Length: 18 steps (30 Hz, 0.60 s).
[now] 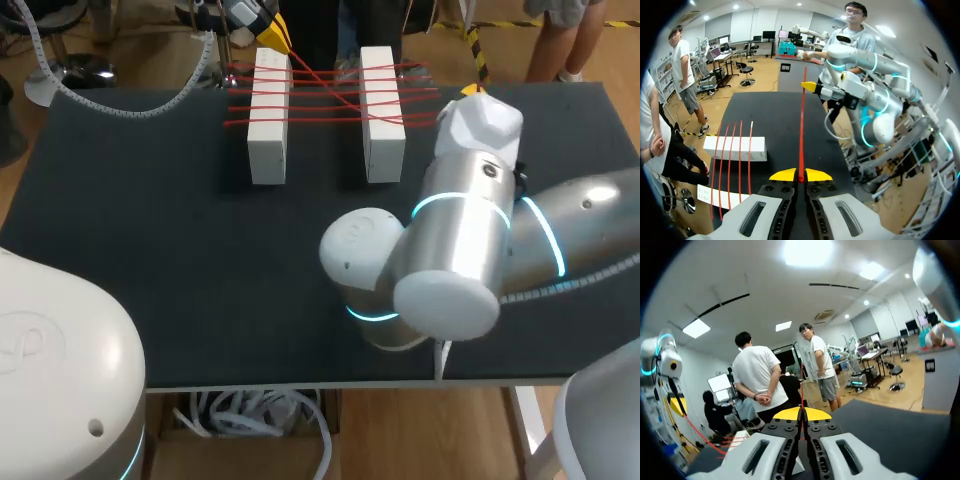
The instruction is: Grab the tape and strap the tape.
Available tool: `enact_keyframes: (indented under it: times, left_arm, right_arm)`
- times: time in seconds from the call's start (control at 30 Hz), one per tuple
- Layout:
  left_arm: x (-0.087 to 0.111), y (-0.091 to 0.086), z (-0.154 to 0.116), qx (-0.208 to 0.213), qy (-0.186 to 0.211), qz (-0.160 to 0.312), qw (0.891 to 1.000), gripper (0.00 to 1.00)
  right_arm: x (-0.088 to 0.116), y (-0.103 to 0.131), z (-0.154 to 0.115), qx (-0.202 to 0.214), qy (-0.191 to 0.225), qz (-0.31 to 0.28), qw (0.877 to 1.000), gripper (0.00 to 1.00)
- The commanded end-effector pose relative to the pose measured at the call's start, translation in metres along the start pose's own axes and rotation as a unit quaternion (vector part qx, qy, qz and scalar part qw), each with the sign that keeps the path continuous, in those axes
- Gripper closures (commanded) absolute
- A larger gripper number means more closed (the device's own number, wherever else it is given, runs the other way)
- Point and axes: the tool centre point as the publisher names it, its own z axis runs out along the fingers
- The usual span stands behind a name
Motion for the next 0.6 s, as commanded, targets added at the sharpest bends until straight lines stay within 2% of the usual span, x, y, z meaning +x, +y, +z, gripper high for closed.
enact_keyframes:
  times: [0.03,0.53,0.57,0.6]
  left_arm:
    - [0.000,-0.001,-0.001,-0.002,0.001,-0.001,1.000,1.00]
    - [0.000,-0.001,-0.001,-0.002,0.001,-0.001,1.000,1.00]
    - [0.000,-0.001,-0.001,-0.002,0.001,-0.001,1.000,1.00]
    - [0.000,-0.001,-0.001,-0.002,0.001,-0.001,1.000,1.00]
  right_arm:
    - [0.016,0.004,-0.002,-0.015,-0.024,-0.210,0.977,1.00]
    - [0.016,0.004,-0.002,-0.015,-0.024,-0.210,0.977,1.00]
    - [0.024,0.000,-0.005,-0.034,-0.031,-0.255,0.966,1.00]
    - [0.029,-0.001,-0.005,-0.014,-0.029,-0.284,0.958,1.00]
